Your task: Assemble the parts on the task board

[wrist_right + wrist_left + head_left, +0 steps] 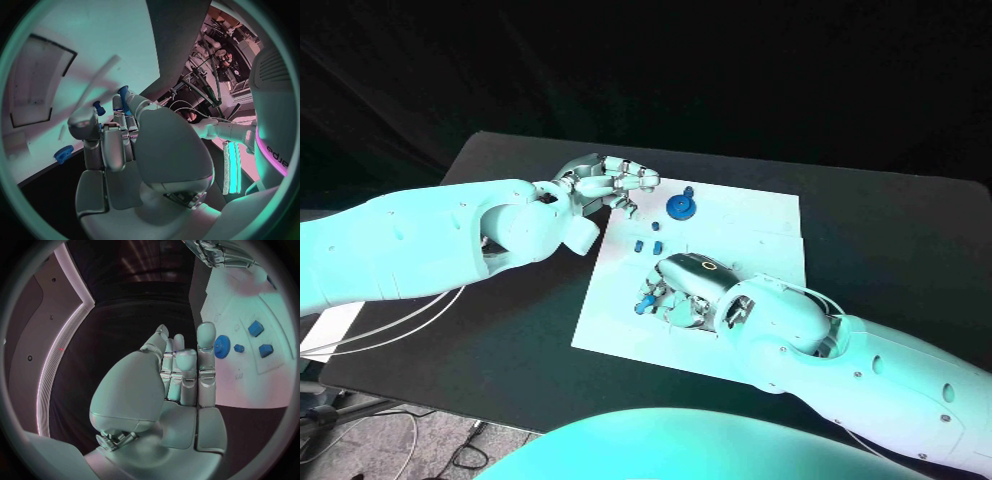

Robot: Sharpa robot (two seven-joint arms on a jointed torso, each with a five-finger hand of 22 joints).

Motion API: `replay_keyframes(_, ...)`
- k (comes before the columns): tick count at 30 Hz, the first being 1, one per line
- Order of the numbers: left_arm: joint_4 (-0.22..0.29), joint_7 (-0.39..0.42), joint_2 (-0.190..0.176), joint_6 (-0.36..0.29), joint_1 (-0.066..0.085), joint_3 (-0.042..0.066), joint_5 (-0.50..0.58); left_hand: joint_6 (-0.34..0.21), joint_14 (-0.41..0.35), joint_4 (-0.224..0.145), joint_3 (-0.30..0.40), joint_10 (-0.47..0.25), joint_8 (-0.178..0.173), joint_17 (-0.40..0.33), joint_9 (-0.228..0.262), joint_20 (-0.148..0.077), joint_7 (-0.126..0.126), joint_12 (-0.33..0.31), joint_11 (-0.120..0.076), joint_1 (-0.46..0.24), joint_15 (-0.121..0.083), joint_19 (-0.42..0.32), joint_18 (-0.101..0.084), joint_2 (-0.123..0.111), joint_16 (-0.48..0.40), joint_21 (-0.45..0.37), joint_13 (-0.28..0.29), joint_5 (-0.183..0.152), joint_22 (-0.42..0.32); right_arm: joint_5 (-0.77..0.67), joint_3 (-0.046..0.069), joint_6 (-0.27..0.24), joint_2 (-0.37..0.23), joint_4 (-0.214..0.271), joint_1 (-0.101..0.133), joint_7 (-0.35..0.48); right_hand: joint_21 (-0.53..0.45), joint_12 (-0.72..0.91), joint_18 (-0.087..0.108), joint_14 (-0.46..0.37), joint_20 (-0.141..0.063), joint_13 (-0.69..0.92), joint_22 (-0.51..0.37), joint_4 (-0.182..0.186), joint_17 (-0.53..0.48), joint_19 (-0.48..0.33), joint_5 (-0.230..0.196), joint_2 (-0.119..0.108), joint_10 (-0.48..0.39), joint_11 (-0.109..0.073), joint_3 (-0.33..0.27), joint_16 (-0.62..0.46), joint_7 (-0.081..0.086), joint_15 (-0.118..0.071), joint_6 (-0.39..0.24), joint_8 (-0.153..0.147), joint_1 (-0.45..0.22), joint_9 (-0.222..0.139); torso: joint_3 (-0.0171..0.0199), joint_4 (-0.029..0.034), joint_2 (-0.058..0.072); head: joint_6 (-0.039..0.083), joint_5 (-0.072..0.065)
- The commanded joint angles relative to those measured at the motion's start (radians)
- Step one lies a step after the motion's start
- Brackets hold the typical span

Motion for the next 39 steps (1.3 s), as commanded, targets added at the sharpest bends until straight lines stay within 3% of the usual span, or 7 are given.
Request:
replay_keyframes(1, 0.001, 0.003, 0.002, 0.017, 0.001, 0.001, 0.003, -0.005, -0.005, 0.001, 0.004, -0.008, 0.004, -0.001, -0.001, 0.002, -0.002, 0.002, 0.000, -0.004, 0.001, -0.007, -0.008, 0.010, -0.004, -0.007, -0.001, -0.002, 0.001, -0.035, -0.003, 0.015, 0.005, 0.002, -0.002, -0.022, -0.006, -0.010, -0.008, 0.048, 0.000, -0.001, -0.002, 0.000, -0.002, -0.006, 0.003, -0.008, -0.009, 0.005, 0.008, -0.001, 0.007, 0.008, -0.007, -0.002, -0.015, -0.003, -0.0006, 0.0007, 0.000, 0.000, 0.001)
replay_keyframes(5, 0.001, 0.002, 0.002, 0.017, 0.001, 0.001, 0.002, -0.005, -0.005, 0.001, 0.004, -0.008, 0.004, -0.001, -0.001, 0.002, -0.002, 0.002, 0.000, -0.004, 0.001, -0.007, -0.008, 0.010, -0.004, -0.007, -0.001, -0.002, 0.001, -0.054, -0.005, 0.024, 0.014, -0.003, 0.002, -0.041, -0.014, -0.019, -0.006, 0.046, 0.008, -0.001, -0.014, 0.011, -0.009, -0.014, -0.002, -0.031, -0.033, 0.015, -0.001, -0.004, 0.016, 0.018, -0.055, -0.007, -0.054, -0.014, -0.0009, 0.0001, -0.001, 0.000, 0.004)
replay_keyframes(18, -0.001, -0.001, 0.004, 0.019, 0.001, 0.001, 0.002, -0.005, -0.005, 0.001, 0.004, -0.008, 0.004, -0.001, -0.001, 0.002, -0.002, 0.002, 0.000, -0.004, 0.001, -0.007, -0.008, 0.010, -0.004, -0.007, -0.001, -0.002, 0.001, -0.073, -0.017, 0.017, 0.028, -0.003, 0.014, -0.055, -0.025, -0.004, -0.003, 0.043, 0.008, 0.001, -0.026, 0.017, -0.020, -0.021, 0.000, -0.070, -0.058, 0.011, -0.035, -0.010, 0.003, 0.014, -0.180, -0.007, -0.102, -0.018, 0.0006, -0.0018, 0.000, 0.000, 0.006)
replay_keyframes(30, -0.005, -0.003, 0.004, 0.022, 0.001, 0.001, 0.002, -0.007, -0.005, 0.002, 0.004, -0.009, 0.004, 0.000, -0.002, 0.002, -0.001, 0.002, 0.000, -0.003, 0.001, -0.007, -0.008, 0.010, -0.004, -0.006, -0.001, -0.002, 0.001, -0.078, -0.016, -0.055, -0.014, 0.041, 0.012, -0.053, -0.059, 0.001, 0.005, 0.033, 0.012, 0.000, -0.073, 0.013, -0.063, -0.047, 0.000, -0.083, -0.101, 0.018, -0.083, -0.036, 0.007, 0.019, -0.191, -0.003, -0.118, -0.014, 0.0014, -0.0007, -0.001, 0.000, 0.001)
replay_keyframes(33, -0.006, -0.003, 0.002, 0.025, 0.001, 0.001, 0.002, -0.007, -0.005, 0.002, 0.004, -0.009, 0.004, 0.000, -0.002, 0.002, -0.001, 0.002, 0.000, -0.003, 0.001, -0.007, -0.008, 0.010, -0.004, -0.006, -0.001, -0.002, 0.001, -0.071, 0.003, -0.067, -0.065, 0.091, 0.010, -0.047, -0.086, 0.008, 0.012, 0.026, 0.015, 0.001, -0.106, 0.013, -0.091, -0.066, 0.029, -0.096, -0.125, 0.021, -0.129, -0.057, 0.011, 0.023, -0.198, -0.003, -0.127, -0.014, 0.0020, -0.0026, -0.001, 0.000, -0.001)
replay_keyframes(34, -0.007, -0.004, 0.000, 0.025, 0.001, 0.001, 0.002, -0.007, -0.005, 0.002, 0.004, -0.009, 0.004, 0.000, -0.002, 0.002, -0.001, 0.002, 0.000, -0.003, 0.001, -0.007, -0.008, 0.010, -0.004, -0.006, -0.001, -0.002, 0.001, -0.048, 0.018, -0.077, -0.100, 0.123, 0.010, -0.039, -0.096, 0.018, 0.013, 0.026, 0.016, 0.001, -0.116, 0.015, -0.095, -0.070, 0.043, -0.098, -0.135, 0.022, -0.162, -0.060, 0.010, 0.023, -0.199, -0.003, -0.128, -0.014, 0.0024, -0.0058, -0.002, 0.000, -0.002)
replay_keyframes(39, -0.013, 0.001, 0.000, 0.024, 0.001, 0.001, 0.002, -0.007, -0.005, 0.002, 0.004, -0.009, 0.004, 0.000, -0.002, 0.002, -0.001, 0.002, 0.000, -0.003, 0.001, -0.007, -0.008, 0.010, -0.004, -0.006, -0.001, -0.002, 0.001, 0.099, 0.066, -0.129, -0.233, 0.217, 0.021, -0.030, -0.098, 0.061, 0.013, 0.025, 0.012, 0.007, -0.116, 0.019, -0.109, -0.064, 0.063, -0.074, -0.096, 0.013, -0.199, -0.071, 0.013, 0.016, -0.167, 0.006, -0.117, -0.009, 0.0019, -0.0187, -0.008, 0.000, -0.018)
